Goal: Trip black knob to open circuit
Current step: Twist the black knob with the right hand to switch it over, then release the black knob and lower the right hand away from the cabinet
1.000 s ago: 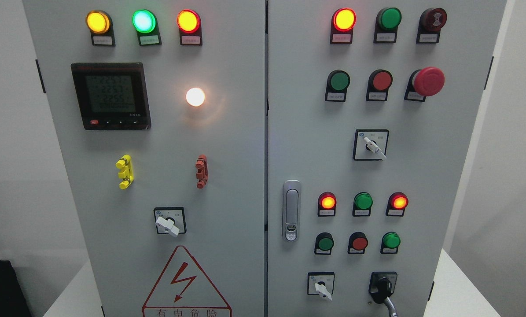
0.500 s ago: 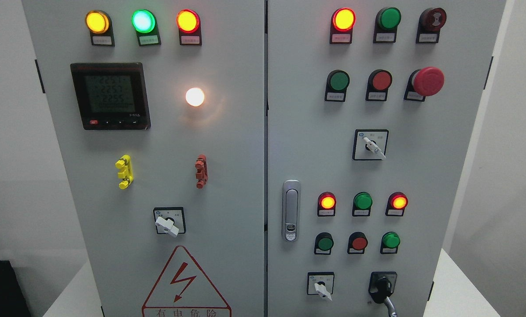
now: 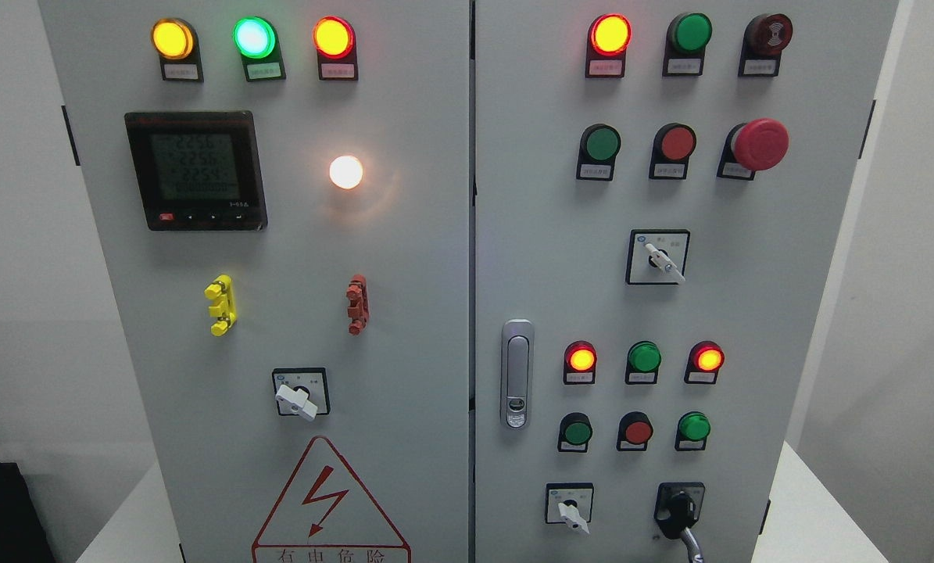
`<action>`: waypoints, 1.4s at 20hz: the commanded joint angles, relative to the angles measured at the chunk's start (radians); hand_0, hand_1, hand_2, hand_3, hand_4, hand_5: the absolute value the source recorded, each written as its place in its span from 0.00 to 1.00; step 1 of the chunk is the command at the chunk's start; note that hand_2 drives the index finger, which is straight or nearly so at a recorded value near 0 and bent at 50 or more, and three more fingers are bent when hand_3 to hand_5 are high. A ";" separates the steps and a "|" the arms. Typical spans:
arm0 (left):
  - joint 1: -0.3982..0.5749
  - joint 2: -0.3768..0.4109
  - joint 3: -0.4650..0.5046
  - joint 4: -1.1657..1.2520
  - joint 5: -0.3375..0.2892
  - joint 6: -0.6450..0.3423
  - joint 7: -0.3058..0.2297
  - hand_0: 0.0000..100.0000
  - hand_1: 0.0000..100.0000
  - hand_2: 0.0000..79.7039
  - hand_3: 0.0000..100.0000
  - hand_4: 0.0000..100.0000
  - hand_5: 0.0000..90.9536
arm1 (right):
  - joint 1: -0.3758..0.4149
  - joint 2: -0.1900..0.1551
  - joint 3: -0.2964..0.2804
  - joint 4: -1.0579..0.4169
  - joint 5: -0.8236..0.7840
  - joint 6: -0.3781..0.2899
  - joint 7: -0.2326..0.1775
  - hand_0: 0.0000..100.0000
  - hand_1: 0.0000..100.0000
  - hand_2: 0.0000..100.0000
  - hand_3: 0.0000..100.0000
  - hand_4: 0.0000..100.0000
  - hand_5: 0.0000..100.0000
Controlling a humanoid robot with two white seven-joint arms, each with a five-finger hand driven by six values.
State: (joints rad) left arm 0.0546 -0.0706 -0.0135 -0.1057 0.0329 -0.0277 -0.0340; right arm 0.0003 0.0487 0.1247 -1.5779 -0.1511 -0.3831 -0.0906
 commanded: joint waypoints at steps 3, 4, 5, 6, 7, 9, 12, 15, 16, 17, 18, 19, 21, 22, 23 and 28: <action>-0.004 -0.002 0.001 0.000 0.002 -0.001 0.000 0.12 0.39 0.00 0.00 0.00 0.00 | -0.033 0.007 0.050 -0.054 0.007 -0.016 0.031 0.91 0.81 0.00 1.00 0.95 0.92; -0.004 -0.002 0.001 0.000 0.002 -0.001 0.000 0.12 0.39 0.00 0.00 0.00 0.00 | -0.033 0.007 0.050 -0.054 0.007 -0.016 0.031 0.91 0.81 0.00 1.00 0.95 0.92; -0.004 -0.002 0.001 0.000 0.002 -0.001 0.000 0.12 0.39 0.00 0.00 0.00 0.00 | -0.033 0.007 0.050 -0.054 0.007 -0.016 0.031 0.91 0.81 0.00 1.00 0.95 0.92; -0.002 -0.002 0.001 0.000 0.002 -0.001 0.000 0.12 0.39 0.00 0.00 0.00 0.00 | -0.034 0.007 0.050 -0.054 0.007 -0.017 0.031 0.91 0.81 0.00 1.00 0.95 0.92; -0.004 -0.002 0.001 0.000 0.002 -0.001 0.000 0.12 0.39 0.00 0.00 0.00 0.00 | -0.034 0.007 0.050 -0.054 0.007 -0.016 0.031 0.91 0.81 0.00 1.00 0.95 0.92; -0.002 -0.002 0.001 0.000 0.002 -0.001 0.000 0.12 0.39 0.00 0.00 0.00 0.00 | -0.034 0.007 0.050 -0.054 0.007 -0.017 0.031 0.91 0.81 0.00 1.00 0.95 0.92; -0.004 -0.002 0.001 0.000 0.002 0.000 0.000 0.12 0.39 0.00 0.00 0.00 0.00 | -0.034 0.007 0.050 -0.054 0.007 -0.017 0.031 0.91 0.81 0.00 1.00 0.95 0.92; -0.002 -0.002 0.001 0.000 0.002 -0.001 0.000 0.12 0.39 0.00 0.00 0.00 0.00 | -0.034 0.007 0.050 -0.054 0.007 -0.017 0.031 0.91 0.81 0.00 1.00 0.95 0.92; -0.002 -0.002 0.001 0.000 0.002 -0.001 0.000 0.12 0.39 0.00 0.00 0.00 0.00 | -0.034 0.007 0.050 -0.056 0.007 -0.017 0.031 0.91 0.81 0.00 1.00 0.95 0.92; -0.004 -0.002 0.001 0.000 0.002 0.000 0.000 0.12 0.39 0.00 0.00 0.00 0.00 | -0.034 0.007 0.050 -0.054 0.007 -0.016 0.031 0.91 0.81 0.00 1.00 0.95 0.92; -0.002 -0.002 0.001 0.000 0.002 -0.001 0.000 0.12 0.39 0.00 0.00 0.00 0.00 | -0.034 0.007 0.050 -0.054 0.007 -0.016 0.031 0.91 0.81 0.00 1.00 0.95 0.92; -0.002 -0.002 0.001 0.000 0.002 0.000 0.000 0.12 0.39 0.00 0.00 0.00 0.00 | -0.034 0.008 0.050 -0.054 0.007 -0.016 0.031 0.91 0.81 0.00 1.00 0.95 0.92; -0.002 -0.002 0.001 0.000 0.002 0.000 0.000 0.12 0.39 0.00 0.00 0.00 0.00 | -0.034 0.008 0.050 -0.054 0.007 -0.016 0.031 0.91 0.81 0.00 1.00 0.95 0.92; -0.002 -0.002 0.001 0.000 0.002 -0.001 0.000 0.12 0.39 0.00 0.00 0.00 0.00 | -0.034 0.007 0.050 -0.054 0.007 -0.016 0.031 0.91 0.81 0.00 1.00 0.95 0.92; -0.004 -0.002 0.001 0.000 0.002 0.000 0.000 0.12 0.39 0.00 0.00 0.00 0.00 | -0.033 0.008 0.050 -0.054 0.007 -0.016 0.031 0.91 0.81 0.00 1.00 0.95 0.92; -0.002 -0.002 0.001 0.000 0.002 -0.001 0.000 0.12 0.39 0.00 0.00 0.00 0.00 | -0.031 0.008 0.049 -0.054 0.007 -0.016 0.031 0.91 0.81 0.00 1.00 0.95 0.92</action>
State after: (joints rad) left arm 0.0546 -0.0705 -0.0135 -0.1057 0.0329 -0.0277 -0.0340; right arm -0.0033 0.0489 0.1289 -1.5775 -0.1532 -0.3812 -0.0922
